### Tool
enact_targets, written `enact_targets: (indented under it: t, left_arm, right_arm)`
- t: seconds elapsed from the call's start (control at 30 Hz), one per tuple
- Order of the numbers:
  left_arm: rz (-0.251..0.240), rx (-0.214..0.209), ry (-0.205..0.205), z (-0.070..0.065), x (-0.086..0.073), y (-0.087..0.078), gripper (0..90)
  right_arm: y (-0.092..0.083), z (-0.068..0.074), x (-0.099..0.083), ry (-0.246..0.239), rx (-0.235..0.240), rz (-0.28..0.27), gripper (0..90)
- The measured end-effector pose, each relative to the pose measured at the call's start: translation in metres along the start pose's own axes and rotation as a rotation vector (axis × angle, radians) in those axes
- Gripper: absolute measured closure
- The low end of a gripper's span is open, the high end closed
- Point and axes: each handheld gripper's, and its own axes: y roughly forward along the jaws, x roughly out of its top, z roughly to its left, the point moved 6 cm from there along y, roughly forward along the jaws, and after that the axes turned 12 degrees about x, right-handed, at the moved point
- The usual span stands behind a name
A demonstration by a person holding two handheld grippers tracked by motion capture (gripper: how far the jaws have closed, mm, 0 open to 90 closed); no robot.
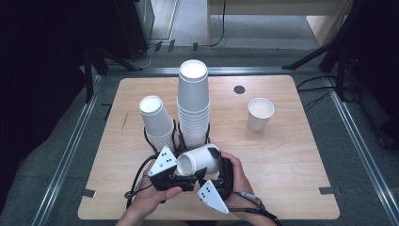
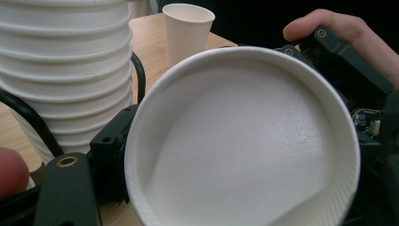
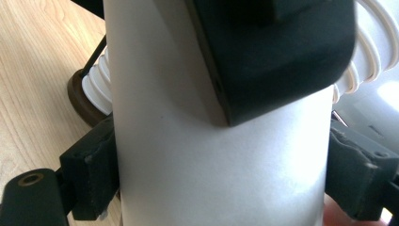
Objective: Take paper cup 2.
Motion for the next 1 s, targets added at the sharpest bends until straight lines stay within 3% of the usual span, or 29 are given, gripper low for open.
enact_targets:
  t: [0.07, 0.27, 0.33, 0.47, 0.57, 0.6, 0.67, 0.83, 0.87, 0.9, 1.0]
  left_arm:
    - [-0.004, -0.005, -0.004, 0.0, 0.001, 0.0, 21.5]
    - [-0.005, -0.032, -0.023, -0.001, 0.001, 0.0, 22.0]
    - [-0.011, -0.003, -0.005, 0.0, 0.001, 0.0, 22.2]
    - [-0.035, 0.0, -0.016, 0.003, 0.003, -0.002, 22.4]
    - [-0.053, 0.002, -0.024, 0.004, 0.005, -0.004, 22.4]
    - [-0.065, 0.007, -0.031, 0.005, 0.006, -0.005, 22.4]
    - [-0.071, 0.005, -0.033, 0.006, 0.006, -0.006, 22.4]
    - [-0.112, 0.038, -0.039, 0.007, 0.008, -0.006, 22.4]
    - [-0.122, 0.039, -0.046, 0.008, 0.008, -0.007, 22.4]
    - [-0.126, 0.039, -0.048, 0.008, 0.008, -0.007, 22.4]
    - [-0.179, 0.044, -0.061, 0.009, 0.011, -0.009, 22.3]
  right_arm:
    - [0.0, -0.002, 0.001, -0.017, -0.002, -0.006, 10.8]
    - [-0.005, -0.003, 0.0, -0.008, 0.023, -0.006, 10.0]
    - [-0.007, -0.003, 0.0, 0.008, 0.027, -0.007, 8.0]
    - [-0.012, -0.004, 0.002, 0.031, 0.048, -0.021, 2.3]
    - [-0.016, -0.005, 0.003, 0.062, 0.059, -0.033, 0.8]
    - [-0.022, -0.007, 0.005, 0.11, 0.064, -0.051, 0.2]
    - [-0.026, -0.01, 0.005, 0.137, 0.056, -0.054, 0.0]
    - [-0.034, -0.017, 0.003, 0.178, 0.048, -0.062, 0.0]
    - [-0.039, -0.021, 0.001, 0.22, 0.039, -0.067, 0.0]
    - [-0.039, -0.021, 0.001, 0.22, 0.039, -0.067, 0.0]
    - [-0.047, -0.027, -0.003, 0.298, 0.024, -0.075, 0.0]
